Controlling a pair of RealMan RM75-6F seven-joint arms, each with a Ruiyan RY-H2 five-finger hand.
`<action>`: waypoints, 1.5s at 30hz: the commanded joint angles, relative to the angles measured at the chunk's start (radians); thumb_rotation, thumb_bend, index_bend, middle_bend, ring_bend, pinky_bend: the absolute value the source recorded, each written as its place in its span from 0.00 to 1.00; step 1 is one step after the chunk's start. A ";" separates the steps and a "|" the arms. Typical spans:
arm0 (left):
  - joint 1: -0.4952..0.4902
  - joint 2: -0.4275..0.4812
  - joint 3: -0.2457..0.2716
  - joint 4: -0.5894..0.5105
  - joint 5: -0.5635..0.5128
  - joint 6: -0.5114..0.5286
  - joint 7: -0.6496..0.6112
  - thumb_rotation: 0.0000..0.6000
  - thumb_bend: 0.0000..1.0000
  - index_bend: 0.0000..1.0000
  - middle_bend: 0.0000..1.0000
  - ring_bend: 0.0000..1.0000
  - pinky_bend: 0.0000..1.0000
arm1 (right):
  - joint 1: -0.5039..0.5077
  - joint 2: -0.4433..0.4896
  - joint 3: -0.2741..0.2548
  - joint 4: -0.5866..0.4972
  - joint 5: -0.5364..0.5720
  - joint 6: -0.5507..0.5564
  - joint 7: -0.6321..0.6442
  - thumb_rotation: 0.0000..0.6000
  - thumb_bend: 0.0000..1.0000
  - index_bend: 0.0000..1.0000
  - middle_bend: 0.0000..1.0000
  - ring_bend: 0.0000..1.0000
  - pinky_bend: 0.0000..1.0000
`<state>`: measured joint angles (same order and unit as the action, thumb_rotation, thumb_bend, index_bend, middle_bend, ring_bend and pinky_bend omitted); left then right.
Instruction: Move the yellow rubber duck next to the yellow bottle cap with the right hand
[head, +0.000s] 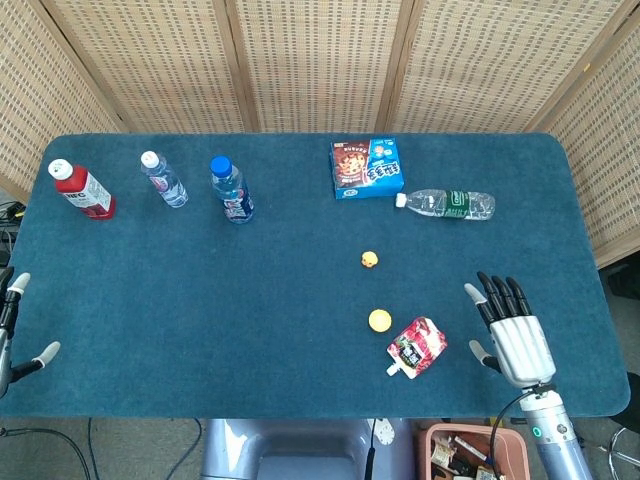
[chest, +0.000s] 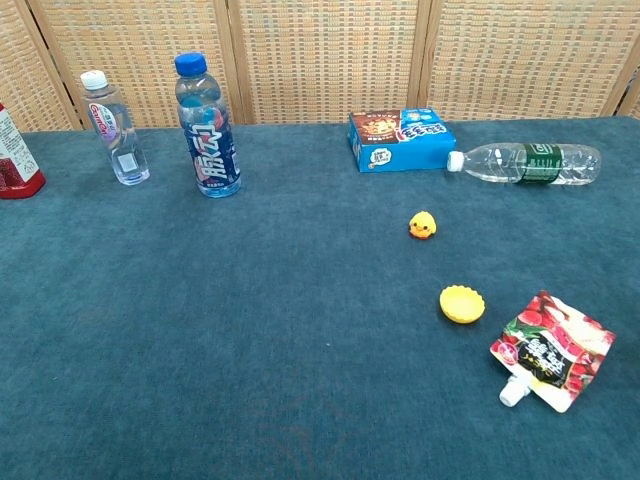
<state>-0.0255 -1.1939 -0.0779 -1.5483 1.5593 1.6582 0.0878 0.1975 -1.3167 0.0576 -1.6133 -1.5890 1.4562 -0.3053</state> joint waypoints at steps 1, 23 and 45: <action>-0.001 0.000 0.000 0.001 0.000 -0.001 0.000 1.00 0.08 0.00 0.00 0.00 0.00 | 0.000 -0.003 0.000 0.003 -0.001 0.000 -0.002 1.00 0.21 0.00 0.00 0.00 0.00; -0.001 0.003 -0.001 -0.005 -0.002 -0.001 0.000 1.00 0.08 0.00 0.00 0.00 0.00 | 0.155 -0.054 0.134 -0.030 0.025 -0.113 -0.059 1.00 0.21 0.18 0.00 0.00 0.00; -0.012 -0.001 -0.019 0.023 -0.054 -0.036 -0.023 1.00 0.08 0.00 0.00 0.00 0.00 | 0.569 -0.360 0.285 0.283 0.505 -0.546 -0.381 1.00 0.21 0.32 0.02 0.00 0.01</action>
<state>-0.0374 -1.1945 -0.0966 -1.5265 1.5064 1.6232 0.0656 0.7456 -1.6540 0.3374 -1.3630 -1.1084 0.9329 -0.6744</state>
